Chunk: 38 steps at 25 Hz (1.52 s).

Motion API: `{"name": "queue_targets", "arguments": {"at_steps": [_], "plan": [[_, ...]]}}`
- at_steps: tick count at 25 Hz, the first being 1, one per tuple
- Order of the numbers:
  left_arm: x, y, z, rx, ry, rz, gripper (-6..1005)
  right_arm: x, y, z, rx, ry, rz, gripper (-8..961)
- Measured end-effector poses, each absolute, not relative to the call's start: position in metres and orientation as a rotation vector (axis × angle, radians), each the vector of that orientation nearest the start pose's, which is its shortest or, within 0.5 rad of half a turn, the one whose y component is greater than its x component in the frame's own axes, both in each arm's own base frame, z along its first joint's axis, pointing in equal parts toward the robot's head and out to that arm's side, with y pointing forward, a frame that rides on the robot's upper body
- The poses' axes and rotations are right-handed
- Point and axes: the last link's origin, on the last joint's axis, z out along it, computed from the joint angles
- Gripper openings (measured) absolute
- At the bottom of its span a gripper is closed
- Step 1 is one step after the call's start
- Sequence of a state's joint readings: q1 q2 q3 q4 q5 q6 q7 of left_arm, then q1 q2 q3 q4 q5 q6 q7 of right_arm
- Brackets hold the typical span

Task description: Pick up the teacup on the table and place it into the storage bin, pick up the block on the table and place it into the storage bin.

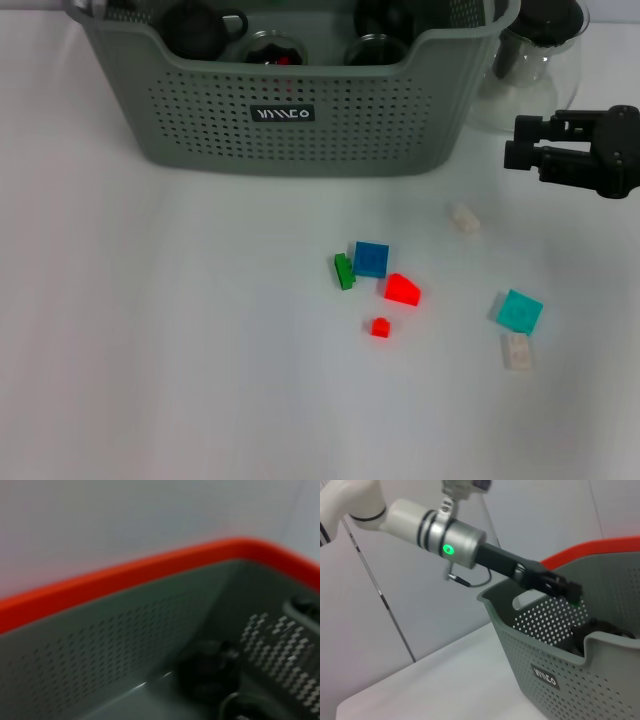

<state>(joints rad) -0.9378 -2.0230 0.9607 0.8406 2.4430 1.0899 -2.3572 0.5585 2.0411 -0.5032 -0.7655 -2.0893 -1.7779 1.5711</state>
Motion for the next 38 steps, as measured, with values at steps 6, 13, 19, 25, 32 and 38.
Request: {"name": "queue_targets", "arguments": {"at_steps": [6,13,19,25,32,38], "plan": [[-0.146,0.479,0.015,-2.324,-0.918,-0.092,523,0.253,0.329,0.048,-2.745,0.746,0.796,490],[-0.142,0.452,0.058,-2.306,-0.849,-0.442,606,0.255,0.327,0.048,-2.742,0.754,0.795,490],[-0.171,0.367,0.106,-2.432,-0.603,-0.876,718,0.256,0.327,0.048,-2.741,0.757,0.794,489],[-0.232,0.313,0.101,-2.42,-0.513,-0.978,720,0.256,0.328,0.05,-2.738,0.761,0.791,489],[-0.279,0.268,0.025,-2.598,-0.388,-0.884,719,0.254,0.33,0.05,-2.743,0.759,0.788,489],[-0.29,0.263,-0.044,-2.673,-0.369,-0.803,719,0.256,0.329,0.05,-2.735,0.743,0.789,489]]}}
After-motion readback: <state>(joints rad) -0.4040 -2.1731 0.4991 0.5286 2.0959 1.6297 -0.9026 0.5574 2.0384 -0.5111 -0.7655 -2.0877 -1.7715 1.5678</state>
